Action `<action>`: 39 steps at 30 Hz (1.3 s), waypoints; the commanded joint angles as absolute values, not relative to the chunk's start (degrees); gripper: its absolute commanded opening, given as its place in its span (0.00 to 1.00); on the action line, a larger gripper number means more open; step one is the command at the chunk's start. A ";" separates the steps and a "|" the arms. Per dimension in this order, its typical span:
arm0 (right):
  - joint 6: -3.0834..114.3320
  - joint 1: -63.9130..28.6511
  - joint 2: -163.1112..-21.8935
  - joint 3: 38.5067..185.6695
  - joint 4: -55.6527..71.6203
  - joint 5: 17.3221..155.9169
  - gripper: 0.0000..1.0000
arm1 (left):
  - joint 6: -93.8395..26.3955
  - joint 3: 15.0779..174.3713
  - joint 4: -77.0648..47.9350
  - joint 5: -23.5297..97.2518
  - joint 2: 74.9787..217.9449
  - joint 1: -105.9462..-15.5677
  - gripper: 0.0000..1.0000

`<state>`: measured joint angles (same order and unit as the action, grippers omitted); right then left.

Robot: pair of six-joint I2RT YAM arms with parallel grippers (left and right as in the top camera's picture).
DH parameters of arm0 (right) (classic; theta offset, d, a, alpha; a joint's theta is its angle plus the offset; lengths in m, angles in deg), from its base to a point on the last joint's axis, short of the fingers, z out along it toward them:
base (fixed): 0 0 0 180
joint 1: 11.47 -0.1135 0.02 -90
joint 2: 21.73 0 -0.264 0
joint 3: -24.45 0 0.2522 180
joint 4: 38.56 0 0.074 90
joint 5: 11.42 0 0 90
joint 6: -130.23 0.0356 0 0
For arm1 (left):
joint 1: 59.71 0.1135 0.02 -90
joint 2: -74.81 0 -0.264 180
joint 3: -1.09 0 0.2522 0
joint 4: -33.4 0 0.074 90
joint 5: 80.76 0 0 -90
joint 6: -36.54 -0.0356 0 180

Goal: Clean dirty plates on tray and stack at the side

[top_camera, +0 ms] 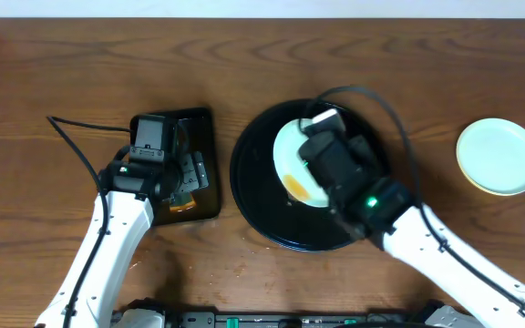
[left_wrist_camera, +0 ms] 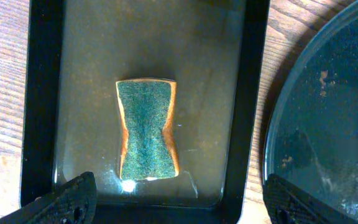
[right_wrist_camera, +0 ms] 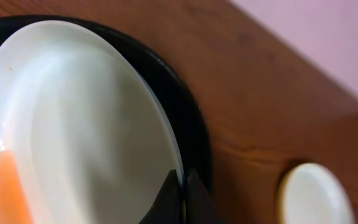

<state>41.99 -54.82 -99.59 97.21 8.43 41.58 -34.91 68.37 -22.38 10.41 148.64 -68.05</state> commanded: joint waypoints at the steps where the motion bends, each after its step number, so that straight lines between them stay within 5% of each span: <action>1: 39.67 -60.94 -98.55 97.48 8.37 27.33 0.01 | -35.42 69.46 -22.53 10.33 148.55 -67.81 0.86; 16: 29.16 -76.24 -98.55 97.48 5.81 8.32 0.01 | -35.42 69.46 -22.53 10.30 148.55 -67.81 0.87; 39: 28.78 -76.81 -98.55 97.48 5.81 6.79 0.01 | -35.42 69.46 -22.53 10.30 148.55 -67.81 0.87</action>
